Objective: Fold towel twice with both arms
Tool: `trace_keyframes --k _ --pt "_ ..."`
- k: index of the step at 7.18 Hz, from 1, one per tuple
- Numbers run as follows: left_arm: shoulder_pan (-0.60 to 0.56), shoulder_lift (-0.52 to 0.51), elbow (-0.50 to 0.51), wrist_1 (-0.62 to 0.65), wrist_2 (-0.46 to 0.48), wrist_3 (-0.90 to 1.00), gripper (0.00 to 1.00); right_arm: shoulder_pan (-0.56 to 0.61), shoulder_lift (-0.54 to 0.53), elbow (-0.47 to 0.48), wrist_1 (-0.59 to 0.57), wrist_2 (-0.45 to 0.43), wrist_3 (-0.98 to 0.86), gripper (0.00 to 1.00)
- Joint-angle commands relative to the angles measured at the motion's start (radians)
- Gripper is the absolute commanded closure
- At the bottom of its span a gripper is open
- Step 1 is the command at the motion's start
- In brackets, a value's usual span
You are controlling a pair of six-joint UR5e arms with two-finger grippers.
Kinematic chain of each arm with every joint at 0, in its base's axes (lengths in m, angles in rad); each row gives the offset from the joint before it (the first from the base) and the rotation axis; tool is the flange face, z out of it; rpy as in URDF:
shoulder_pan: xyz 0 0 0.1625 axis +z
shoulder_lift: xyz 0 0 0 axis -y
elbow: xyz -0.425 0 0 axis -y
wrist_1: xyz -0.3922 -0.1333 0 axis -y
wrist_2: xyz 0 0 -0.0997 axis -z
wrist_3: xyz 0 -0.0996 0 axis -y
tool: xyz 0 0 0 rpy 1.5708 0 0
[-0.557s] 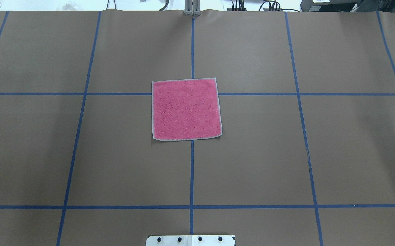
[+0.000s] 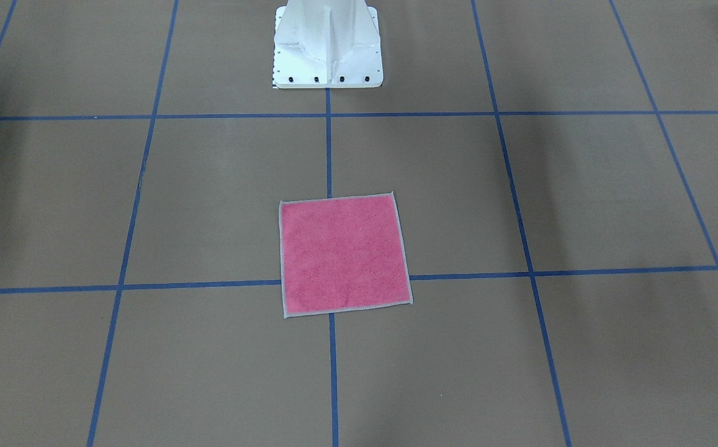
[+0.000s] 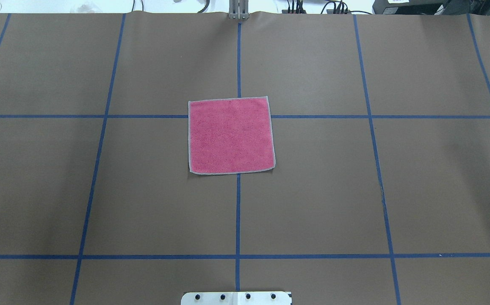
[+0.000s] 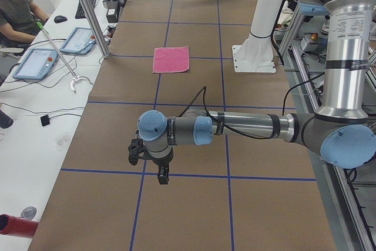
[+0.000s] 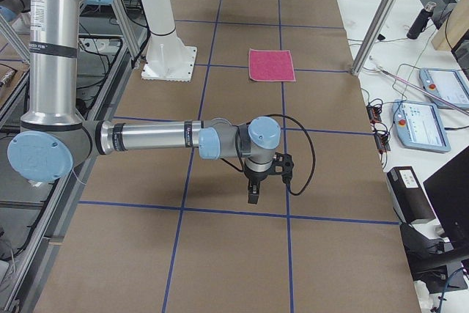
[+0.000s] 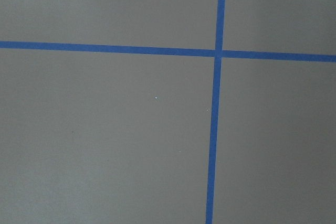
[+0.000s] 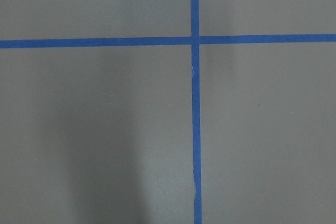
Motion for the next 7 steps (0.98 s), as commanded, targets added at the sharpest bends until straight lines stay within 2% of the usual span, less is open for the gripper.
trace_keyframes --k 1,2,3,4,5,6,7 --pt "0.002 0.027 -0.009 -0.003 -0.008 0.001 0.0 -0.001 0.001 0.009 0.002 0.007 -0.002 0.0" --pt "0.0 0.065 -0.074 -0.003 -0.017 -0.002 0.0 -0.005 0.001 0.02 0.002 0.016 -0.01 0.0" --pt "0.0 0.09 -0.079 -0.03 -0.042 -0.032 0.0 -0.005 0.007 0.033 0.003 0.027 -0.01 0.0" --pt "0.002 0.092 -0.093 -0.038 -0.112 -0.219 0.0 -0.01 0.007 0.027 0.04 0.038 -0.009 0.0" --pt "0.003 0.139 -0.167 -0.044 -0.144 -0.244 0.0 -0.01 0.0 0.023 0.114 0.05 -0.01 0.0" --pt "0.003 0.157 -0.182 -0.099 -0.145 -0.242 0.0 -0.011 -0.02 0.015 0.133 0.07 -0.004 0.0" --pt "0.007 0.158 -0.179 -0.187 -0.146 -0.247 0.0 -0.011 -0.019 -0.009 0.155 0.14 -0.001 0.0"
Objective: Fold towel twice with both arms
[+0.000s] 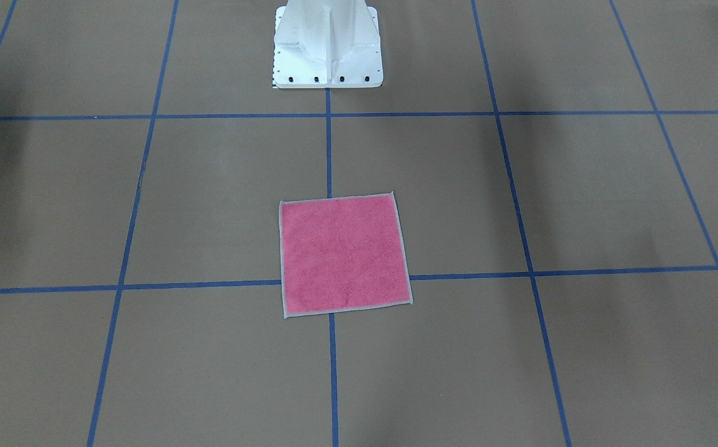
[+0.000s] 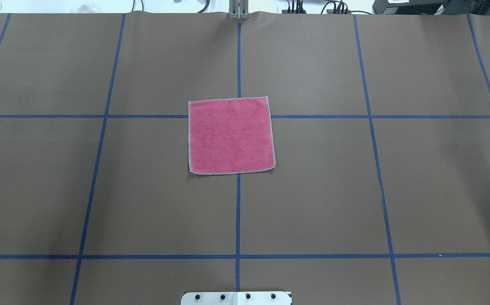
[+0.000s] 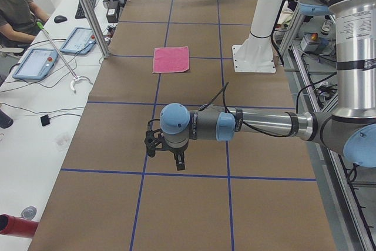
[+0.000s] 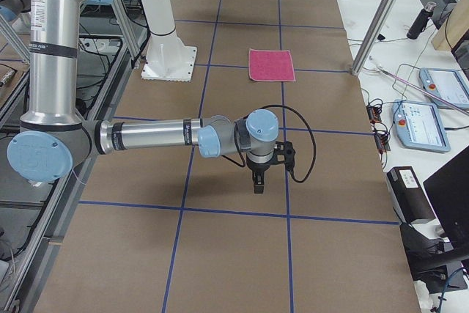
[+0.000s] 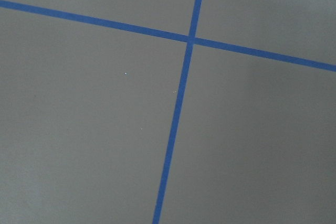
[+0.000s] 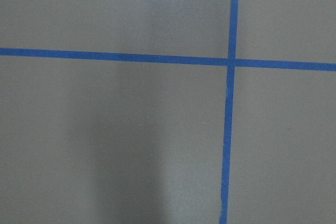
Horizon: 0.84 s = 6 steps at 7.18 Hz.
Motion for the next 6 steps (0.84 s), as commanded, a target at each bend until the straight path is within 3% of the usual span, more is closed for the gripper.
trace_keyframes --k 1,3,4,6 --pt "0.005 0.01 -0.011 -0.118 -0.008 -0.019 0.0 -0.004 -0.002 -0.026 0.113 0.078 0.007 0.0" --pt "0.067 -0.011 -0.024 -0.182 -0.009 -0.022 0.0 -0.097 0.003 -0.029 0.227 0.086 0.146 0.0" --pt "0.068 -0.014 -0.048 -0.286 -0.011 -0.04 0.0 -0.101 0.003 -0.043 0.253 0.088 0.147 0.0" --pt "0.07 -0.123 -0.041 -0.397 -0.009 -0.097 0.0 -0.122 0.005 -0.074 0.255 0.077 0.145 0.0"
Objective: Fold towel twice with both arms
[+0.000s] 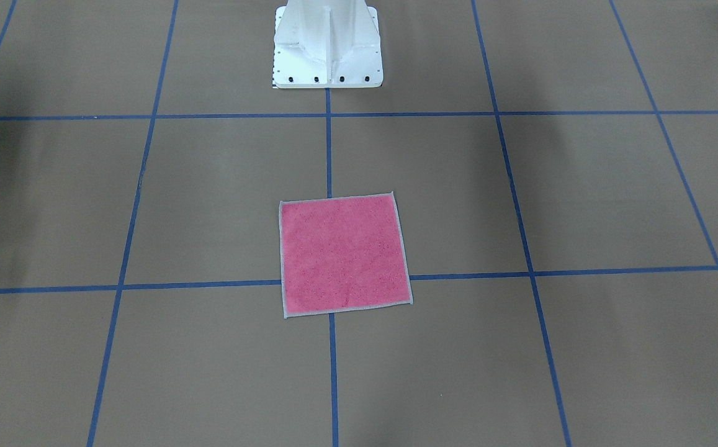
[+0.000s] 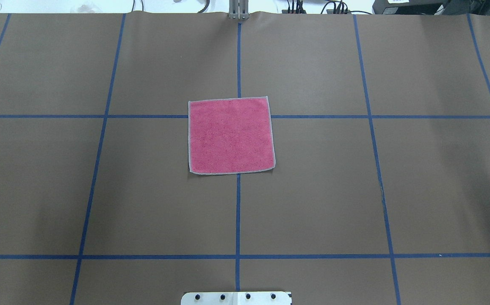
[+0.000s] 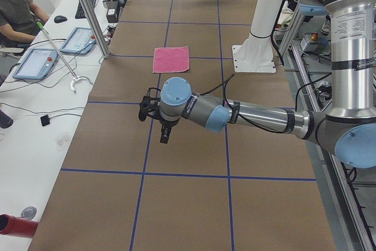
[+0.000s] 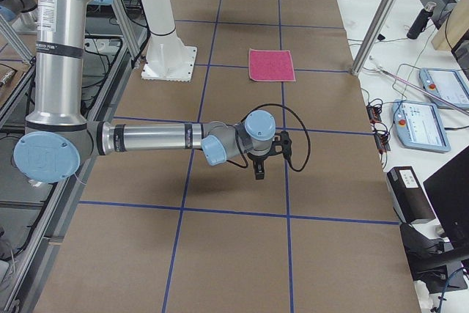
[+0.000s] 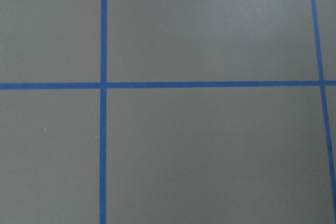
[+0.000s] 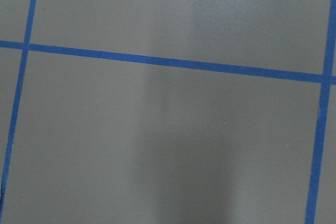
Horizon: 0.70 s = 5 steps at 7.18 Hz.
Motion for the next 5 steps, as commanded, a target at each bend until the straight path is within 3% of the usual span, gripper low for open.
trace_keyframes --k 1,4,5 --pt "0.002 -0.114 0.006 -0.078 0.0 -0.021 0.0 -0.023 0.009 -0.046 0.009 -0.006 0.002 0.0" --pt "0.0 -0.125 0.0 -0.143 0.003 -0.038 0.0 -0.03 0.021 -0.039 0.047 -0.006 0.004 0.0" --pt "0.002 -0.18 0.0 -0.137 0.002 -0.128 0.0 -0.039 0.038 -0.036 0.061 -0.003 0.051 0.0"
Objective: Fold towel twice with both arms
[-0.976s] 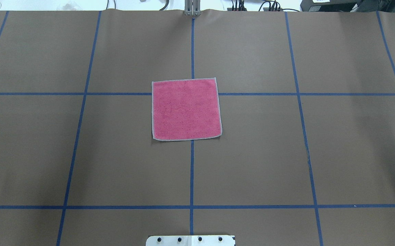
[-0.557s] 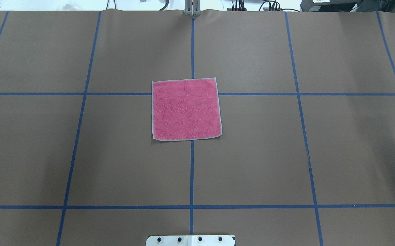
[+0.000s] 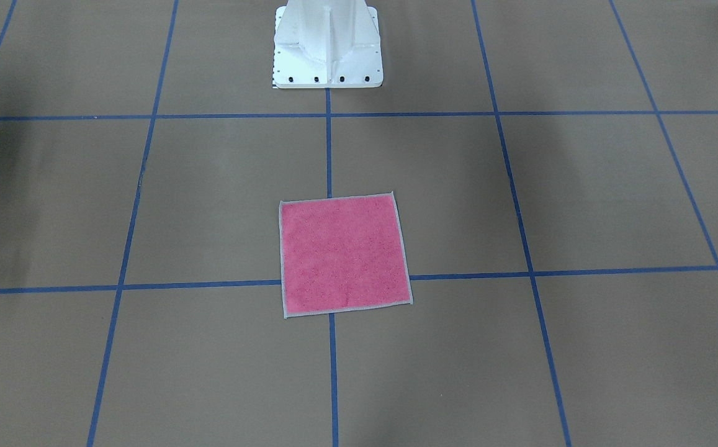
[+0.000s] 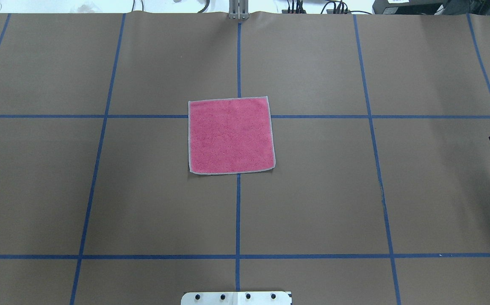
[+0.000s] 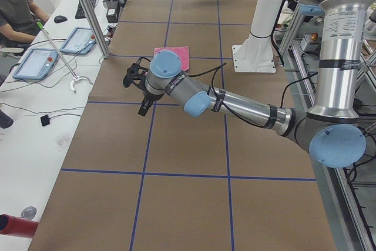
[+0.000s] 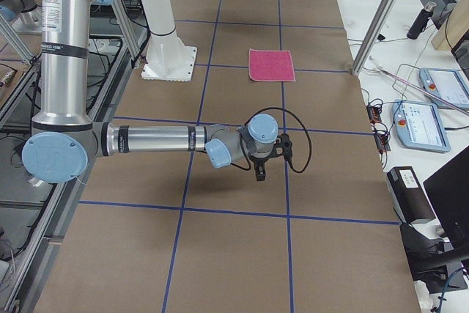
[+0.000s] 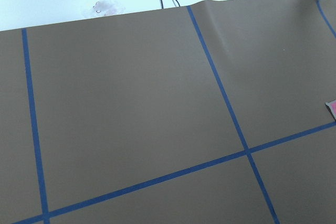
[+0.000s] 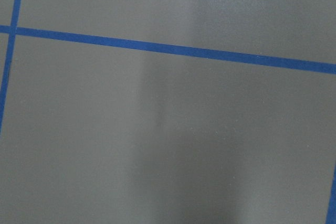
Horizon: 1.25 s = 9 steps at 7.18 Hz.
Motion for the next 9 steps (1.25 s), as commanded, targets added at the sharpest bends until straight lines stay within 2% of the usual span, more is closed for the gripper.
trace_keyframes --k 1,2,3,4,5,7,8,9 --pt "0.044 -0.059 0.002 -0.006 -0.001 -0.145 0.0 -0.026 0.043 0.004 0.06 0.004 0.13 0.0" --pt "0.123 -0.06 0.001 0.001 0.002 -0.207 0.0 -0.076 0.077 0.001 0.092 -0.005 0.254 0.0" --pt "0.249 -0.12 0.003 -0.002 0.019 -0.427 0.0 -0.124 0.141 0.004 0.093 -0.013 0.431 0.0" --pt "0.326 -0.19 0.01 0.003 0.078 -0.582 0.01 -0.175 0.196 0.016 0.093 -0.046 0.548 0.0" --pt "0.419 -0.21 0.01 0.003 0.143 -0.67 0.01 -0.257 0.256 0.037 0.093 -0.13 0.657 0.0" --pt "0.594 -0.308 0.027 0.004 0.268 -1.013 0.01 -0.43 0.406 0.024 0.081 -0.273 0.971 0.0" --pt "0.631 -0.312 0.047 0.004 0.275 -1.088 0.01 -0.527 0.466 0.016 0.077 -0.377 1.064 0.0" --pt "0.667 -0.316 0.055 0.004 0.277 -1.143 0.01 -0.592 0.506 0.002 0.076 -0.442 1.112 0.0"
